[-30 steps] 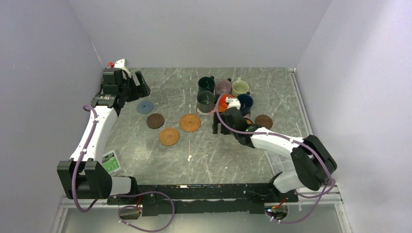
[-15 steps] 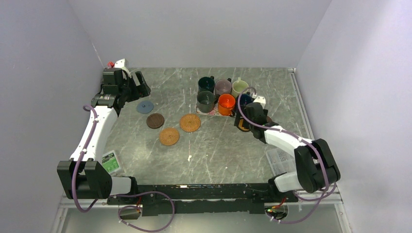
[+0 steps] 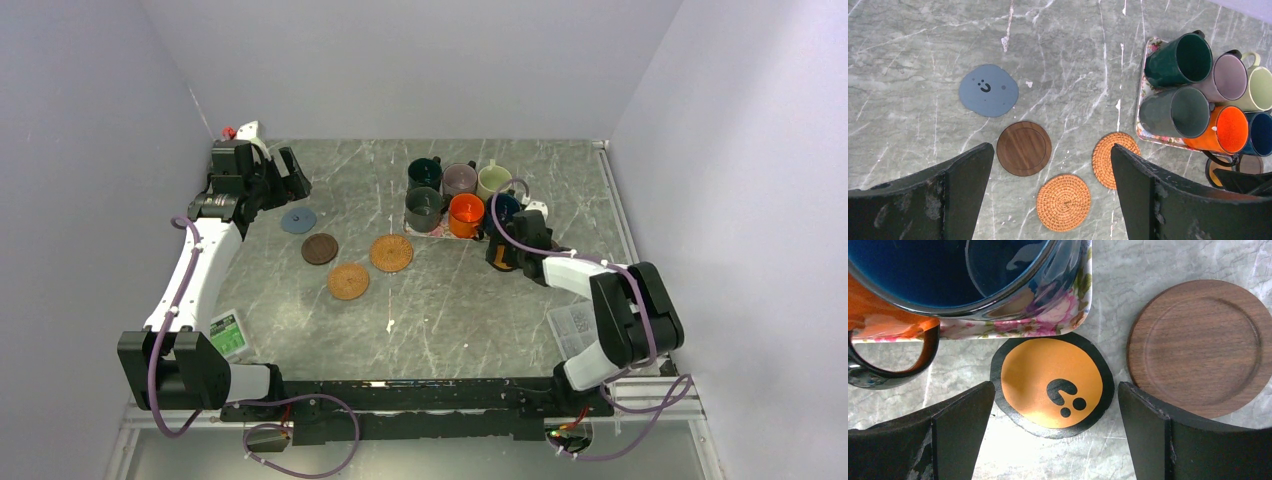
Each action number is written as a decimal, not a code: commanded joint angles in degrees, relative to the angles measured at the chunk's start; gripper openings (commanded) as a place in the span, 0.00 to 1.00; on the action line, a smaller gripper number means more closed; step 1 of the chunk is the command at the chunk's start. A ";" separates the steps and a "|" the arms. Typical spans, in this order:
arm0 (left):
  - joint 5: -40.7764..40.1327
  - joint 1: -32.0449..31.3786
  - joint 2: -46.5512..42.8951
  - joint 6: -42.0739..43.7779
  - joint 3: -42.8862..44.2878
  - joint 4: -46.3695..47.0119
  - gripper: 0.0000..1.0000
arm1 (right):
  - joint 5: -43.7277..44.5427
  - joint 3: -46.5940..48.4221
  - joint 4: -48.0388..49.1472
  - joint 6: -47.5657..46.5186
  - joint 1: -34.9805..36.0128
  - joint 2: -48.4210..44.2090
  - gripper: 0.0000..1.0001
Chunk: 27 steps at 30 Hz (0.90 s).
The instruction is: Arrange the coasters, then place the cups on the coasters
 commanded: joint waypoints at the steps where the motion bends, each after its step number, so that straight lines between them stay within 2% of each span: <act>1: 1.02 0.29 0.21 -0.65 0.66 1.21 0.94 | -0.61 2.77 3.01 -1.06 -0.16 1.50 0.98; 17: 1.36 0.29 0.39 -0.66 0.72 1.22 0.94 | 0.71 6.13 1.47 -1.53 0.09 6.38 0.98; 27: 1.71 0.29 0.43 -0.76 0.75 1.20 0.94 | 7.72 7.85 -4.54 0.60 4.62 7.82 0.97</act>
